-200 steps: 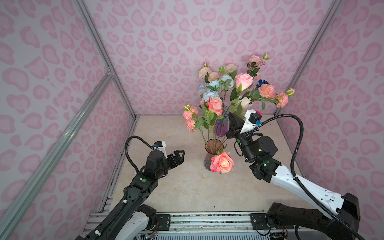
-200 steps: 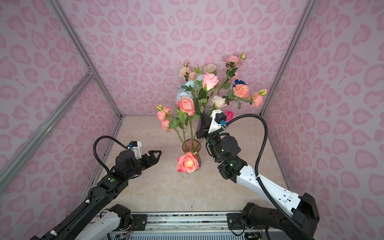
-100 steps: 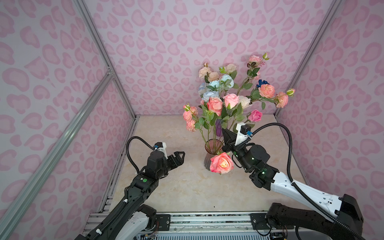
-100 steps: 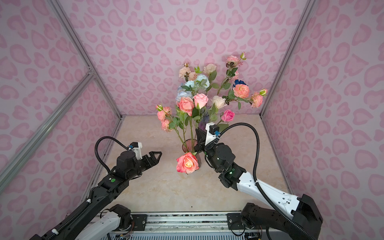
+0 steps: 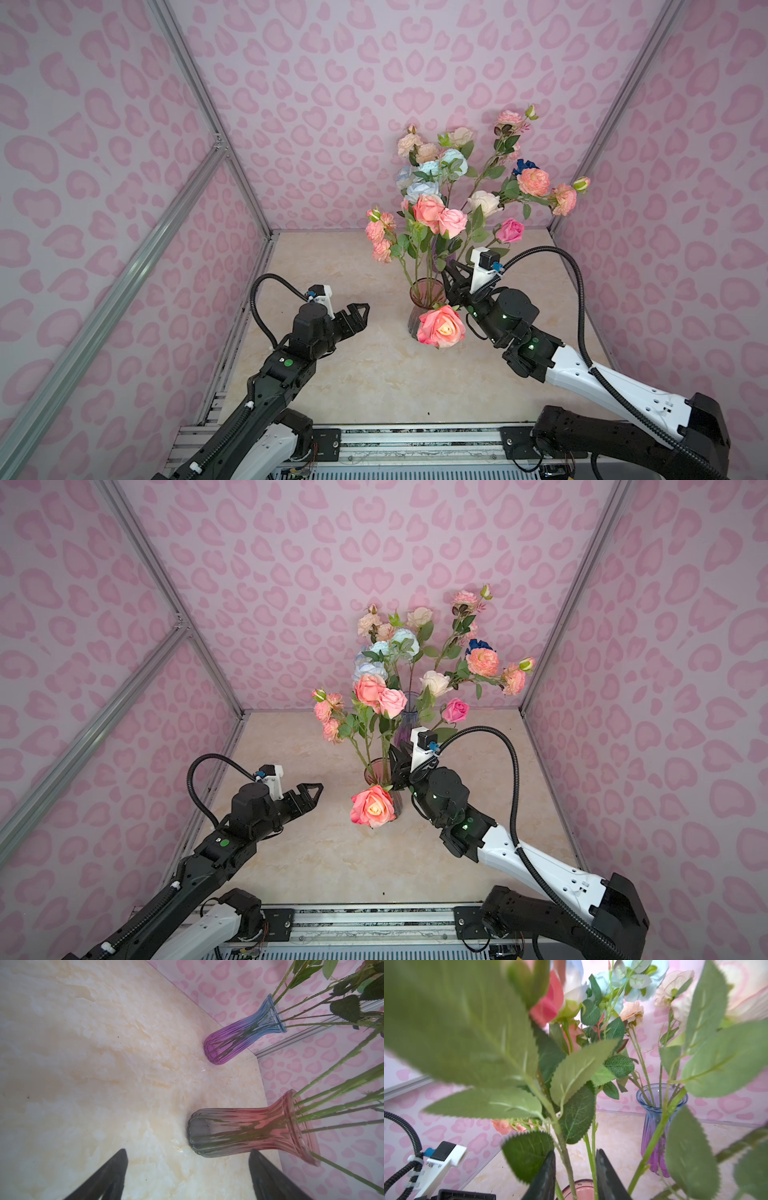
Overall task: Arrange the flowers into the vase
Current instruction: 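Open the right gripper to release the rose stem and lift away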
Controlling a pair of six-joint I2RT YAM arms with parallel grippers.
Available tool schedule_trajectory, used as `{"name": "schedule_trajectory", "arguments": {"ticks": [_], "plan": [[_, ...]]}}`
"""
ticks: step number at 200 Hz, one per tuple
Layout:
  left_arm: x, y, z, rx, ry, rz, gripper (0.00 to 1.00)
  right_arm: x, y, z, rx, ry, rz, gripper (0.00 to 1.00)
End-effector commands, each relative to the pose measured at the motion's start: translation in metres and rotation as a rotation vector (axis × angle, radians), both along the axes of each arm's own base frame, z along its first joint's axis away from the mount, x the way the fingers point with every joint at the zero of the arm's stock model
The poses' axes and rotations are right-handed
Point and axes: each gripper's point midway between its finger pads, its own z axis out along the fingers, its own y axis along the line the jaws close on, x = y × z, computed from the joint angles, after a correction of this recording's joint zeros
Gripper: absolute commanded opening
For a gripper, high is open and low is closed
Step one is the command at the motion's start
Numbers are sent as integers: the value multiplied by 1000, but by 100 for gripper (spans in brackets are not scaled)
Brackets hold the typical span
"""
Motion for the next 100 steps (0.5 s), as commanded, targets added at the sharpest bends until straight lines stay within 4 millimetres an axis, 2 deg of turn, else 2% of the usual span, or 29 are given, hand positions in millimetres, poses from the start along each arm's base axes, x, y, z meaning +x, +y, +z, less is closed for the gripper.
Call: {"name": "schedule_trajectory", "arguments": {"ticks": [1, 28, 76, 100], "plan": [[2, -2, 1, -11, -1, -5, 92, 1, -10, 4, -6, 12, -37, 37], [3, -3, 0, -12, -1, -7, 92, -7, -15, 9, -6, 19, -24, 37], [4, -5, -2, -18, 7, -11, 92, -24, -41, 18, -10, 18, -56, 35], [6, -7, -2, -28, 7, -17, 92, -34, -55, 9, -26, 45, -69, 32]]}}
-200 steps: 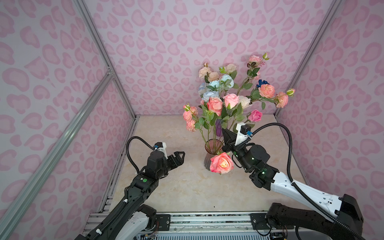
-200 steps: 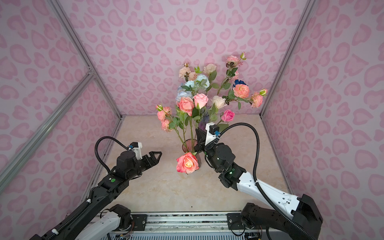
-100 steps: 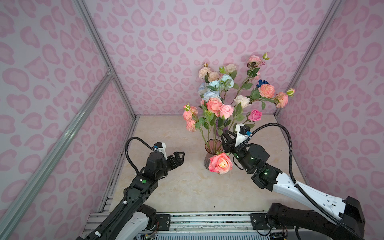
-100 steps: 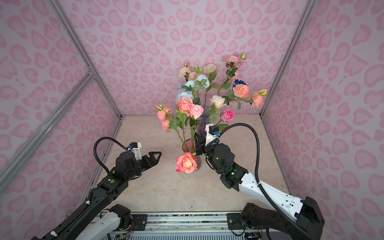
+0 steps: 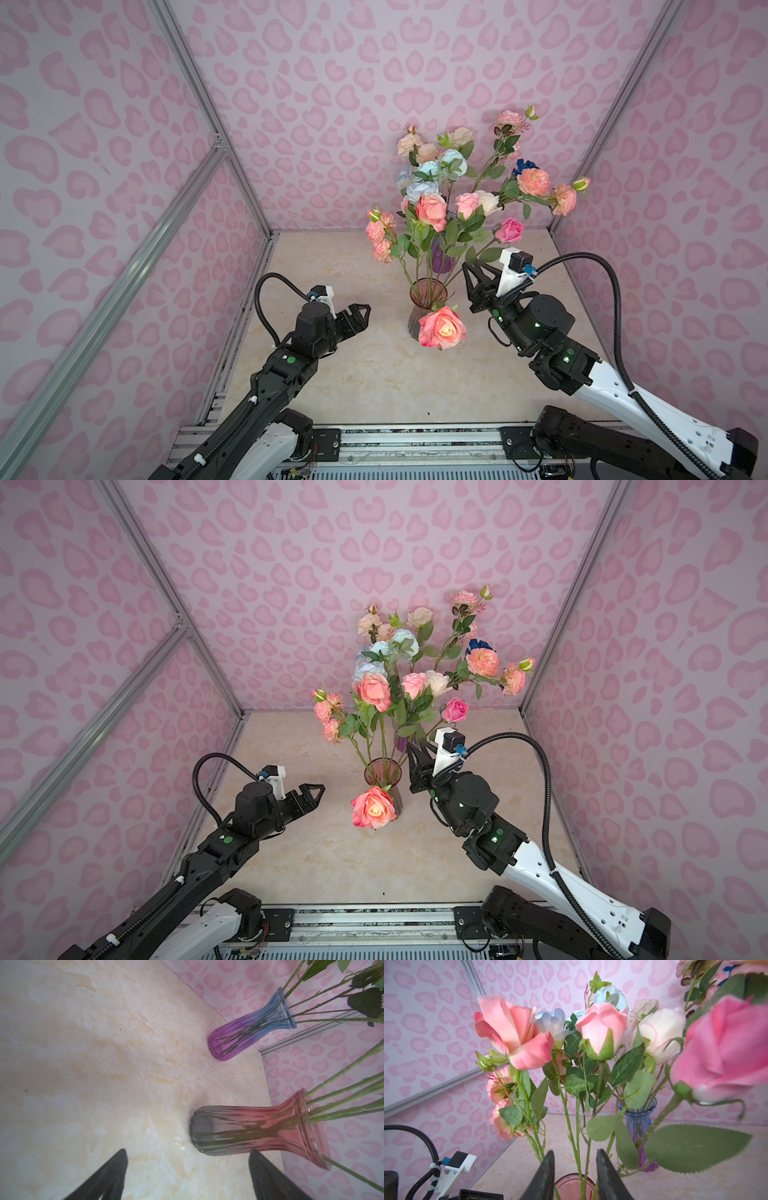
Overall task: Arrange the flowers into the vase
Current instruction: 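Open the right gripper to release the rose stem and lift away, then lower the right gripper to the red vase base and close on it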
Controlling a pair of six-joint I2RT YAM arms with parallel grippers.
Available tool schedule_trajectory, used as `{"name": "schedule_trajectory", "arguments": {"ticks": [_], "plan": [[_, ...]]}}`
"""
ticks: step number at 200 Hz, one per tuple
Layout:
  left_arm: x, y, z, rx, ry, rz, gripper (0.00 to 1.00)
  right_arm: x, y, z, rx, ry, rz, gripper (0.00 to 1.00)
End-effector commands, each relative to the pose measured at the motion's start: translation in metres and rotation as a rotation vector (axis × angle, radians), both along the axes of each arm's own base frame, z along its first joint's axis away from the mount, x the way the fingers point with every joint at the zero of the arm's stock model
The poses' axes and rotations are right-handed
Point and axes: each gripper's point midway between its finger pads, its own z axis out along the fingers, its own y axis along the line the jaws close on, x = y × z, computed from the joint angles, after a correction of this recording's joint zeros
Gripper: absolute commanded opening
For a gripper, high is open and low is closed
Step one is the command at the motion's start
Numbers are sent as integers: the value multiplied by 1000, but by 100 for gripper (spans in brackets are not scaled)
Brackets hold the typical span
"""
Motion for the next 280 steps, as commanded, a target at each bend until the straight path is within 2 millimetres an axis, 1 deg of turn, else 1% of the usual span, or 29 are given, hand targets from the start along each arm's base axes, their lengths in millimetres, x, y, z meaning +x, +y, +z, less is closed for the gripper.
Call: {"name": "schedule_trajectory", "arguments": {"ticks": [1, 13, 30, 40, 44, 59, 78, 95, 111, 143, 179, 207, 243, 280], "plan": [[5, -4, 8, -30, -30, -5, 92, -5, -11, -21, -46, 58, -24, 32], [5, -4, 7, -33, -31, -4, 92, -5, -25, -36, -39, 111, -79, 28], [6, -4, 3, -28, -20, -1, 92, -3, -39, -73, -10, 213, -117, 26], [7, -5, 0, -26, -12, -3, 92, -1, -42, -101, 26, 290, -106, 26], [7, -5, -1, -25, -9, -5, 91, 0, -44, -115, 42, 327, -102, 26], [7, -7, -1, -27, -5, -11, 91, 1, -45, -157, 117, 444, -79, 29], [5, -5, -2, -24, -5, -7, 91, -3, -37, -199, 159, 518, -37, 33], [4, -3, -3, -20, -9, 1, 91, -5, -27, -220, 205, 548, 1, 34], [4, -3, -5, -22, -6, 0, 91, -4, -18, -236, 192, 578, 8, 34], [4, -5, -11, -24, 14, -4, 91, 5, 11, -262, 104, 673, 72, 34], [4, -6, -10, -24, 17, -14, 91, 20, 27, -280, 63, 691, 85, 34], [2, -6, -8, -10, 15, -23, 91, 29, 41, -285, 24, 693, 114, 33], [1, -4, -5, -8, 1, -21, 91, 39, 47, -292, -41, 698, 104, 33], [-1, -3, -5, -6, 1, -20, 91, 52, 61, -290, -71, 687, 126, 33]]}}
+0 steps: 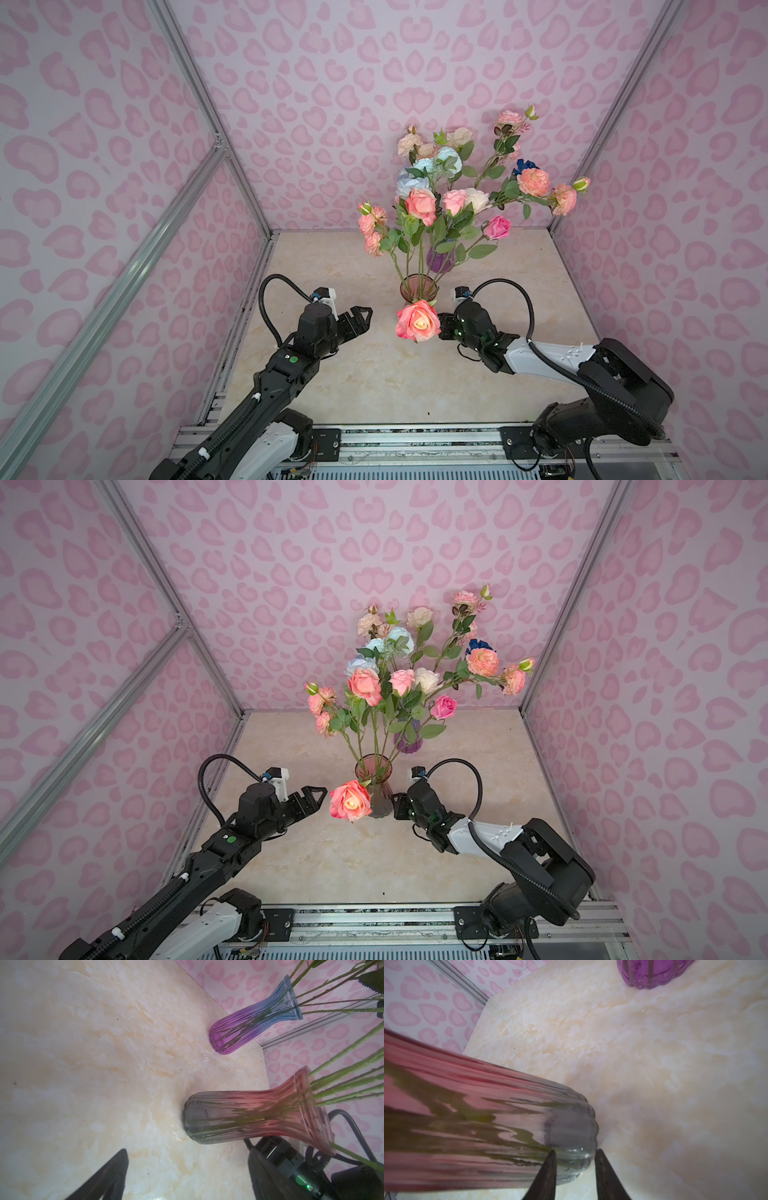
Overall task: Arrange the flowers into the vase
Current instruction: 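Lower the right gripper to the red vase base and close on it, then close the left gripper on the red vase while the right gripper holds it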
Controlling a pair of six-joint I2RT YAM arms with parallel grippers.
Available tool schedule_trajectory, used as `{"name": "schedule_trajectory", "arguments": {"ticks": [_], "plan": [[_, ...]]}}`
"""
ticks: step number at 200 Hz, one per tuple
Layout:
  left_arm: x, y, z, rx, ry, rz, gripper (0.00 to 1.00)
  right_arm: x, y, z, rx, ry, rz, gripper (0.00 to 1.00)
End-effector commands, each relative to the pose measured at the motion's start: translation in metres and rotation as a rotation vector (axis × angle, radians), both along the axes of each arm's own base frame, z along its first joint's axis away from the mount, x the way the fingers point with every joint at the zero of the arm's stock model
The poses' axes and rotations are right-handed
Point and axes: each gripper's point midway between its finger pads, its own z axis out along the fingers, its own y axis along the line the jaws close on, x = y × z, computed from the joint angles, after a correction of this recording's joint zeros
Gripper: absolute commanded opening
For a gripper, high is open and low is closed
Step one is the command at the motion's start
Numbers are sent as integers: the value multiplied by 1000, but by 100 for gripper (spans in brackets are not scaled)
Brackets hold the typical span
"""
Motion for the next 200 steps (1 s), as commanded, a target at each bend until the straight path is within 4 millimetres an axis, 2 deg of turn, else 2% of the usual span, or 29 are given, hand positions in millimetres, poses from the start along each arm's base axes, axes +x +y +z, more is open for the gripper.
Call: {"name": "schedule_trajectory", "arguments": {"ticks": [1, 81, 167, 200], "plan": [[1, 1, 6, 0, -21, 2, 91, 9, 11, 6, -7, -35, 33, 33], [-1, 4, 5, 17, -27, 6, 91, 41, 46, 13, -27, -84, 68, 32], [3, -2, 5, 36, -43, -33, 91, 59, 82, 20, -35, -126, 113, 32], [5, -7, -2, 44, -32, -66, 91, 67, 93, 26, -16, -142, 124, 32]]}}
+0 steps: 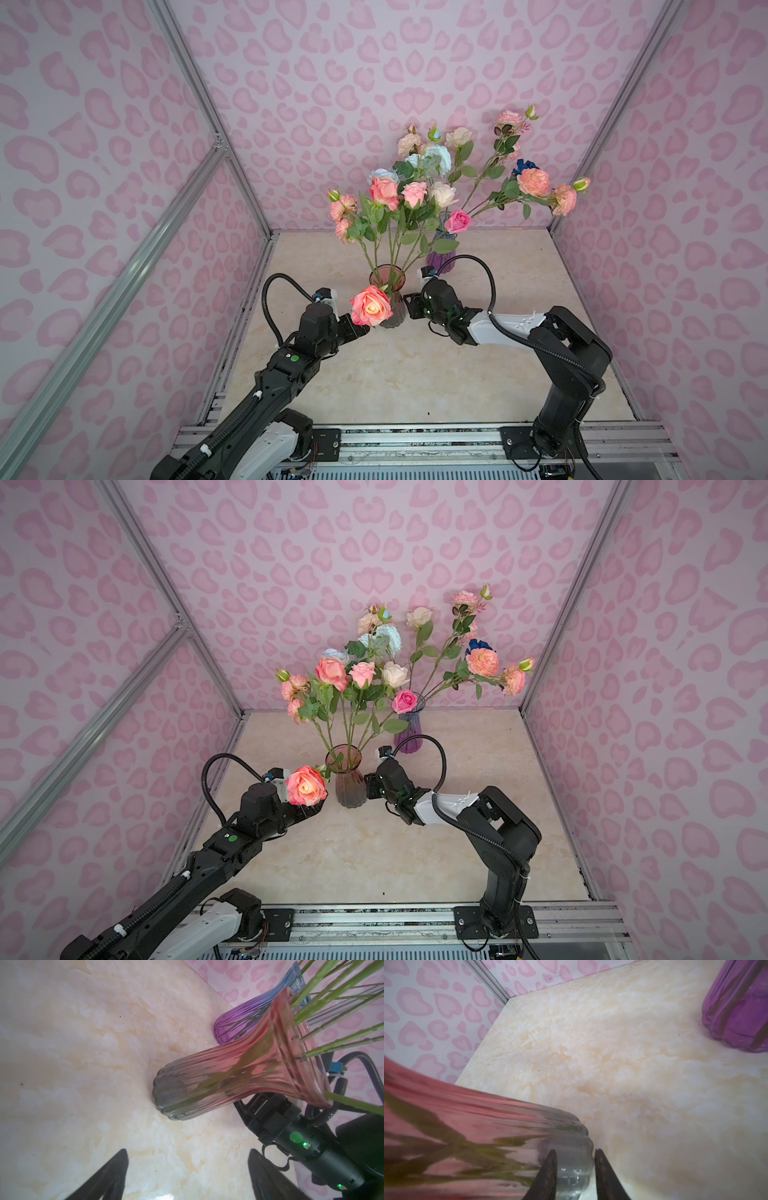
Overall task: Arrange the flowers into the vase
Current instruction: 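Close the left gripper on the red vase while the right gripper holds it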
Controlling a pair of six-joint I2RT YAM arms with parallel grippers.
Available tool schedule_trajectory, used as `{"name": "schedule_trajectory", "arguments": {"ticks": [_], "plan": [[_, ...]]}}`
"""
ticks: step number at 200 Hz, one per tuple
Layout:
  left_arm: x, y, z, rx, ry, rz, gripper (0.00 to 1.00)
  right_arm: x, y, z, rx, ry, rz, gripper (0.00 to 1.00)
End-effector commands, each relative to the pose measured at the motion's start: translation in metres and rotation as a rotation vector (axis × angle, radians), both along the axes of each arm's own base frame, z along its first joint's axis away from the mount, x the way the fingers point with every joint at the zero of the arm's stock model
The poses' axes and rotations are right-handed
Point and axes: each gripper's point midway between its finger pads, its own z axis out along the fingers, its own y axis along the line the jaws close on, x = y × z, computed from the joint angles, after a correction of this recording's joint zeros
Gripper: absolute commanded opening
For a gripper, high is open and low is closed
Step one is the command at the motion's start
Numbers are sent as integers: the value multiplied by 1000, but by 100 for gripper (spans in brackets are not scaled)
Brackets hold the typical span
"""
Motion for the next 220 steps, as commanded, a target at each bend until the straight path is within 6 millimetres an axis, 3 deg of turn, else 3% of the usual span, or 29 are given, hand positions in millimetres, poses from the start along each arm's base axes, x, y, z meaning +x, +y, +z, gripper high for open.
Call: {"name": "schedule_trajectory", "arguments": {"ticks": [1, 56, 100, 151, 183, 220], "plan": [[5, -7, 7, -9, -36, -34, 91, 6, 11, 9, 29, -35, 18, 32], [7, -9, 0, 4, -34, -48, 92, 13, 22, -1, 22, -26, 35, 32], [5, -17, -10, 33, -31, -93, 91, 20, 31, 6, 43, -35, 36, 33], [6, -32, -29, 115, -45, -122, 97, 20, 6, 17, 26, -35, -7, 36], [19, -41, -16, 154, -124, -122, 100, 8, -12, 19, 4, -20, -17, 41], [39, -46, -8, 187, -154, -101, 100, -6, -19, 32, 14, -21, -2, 42]]}}
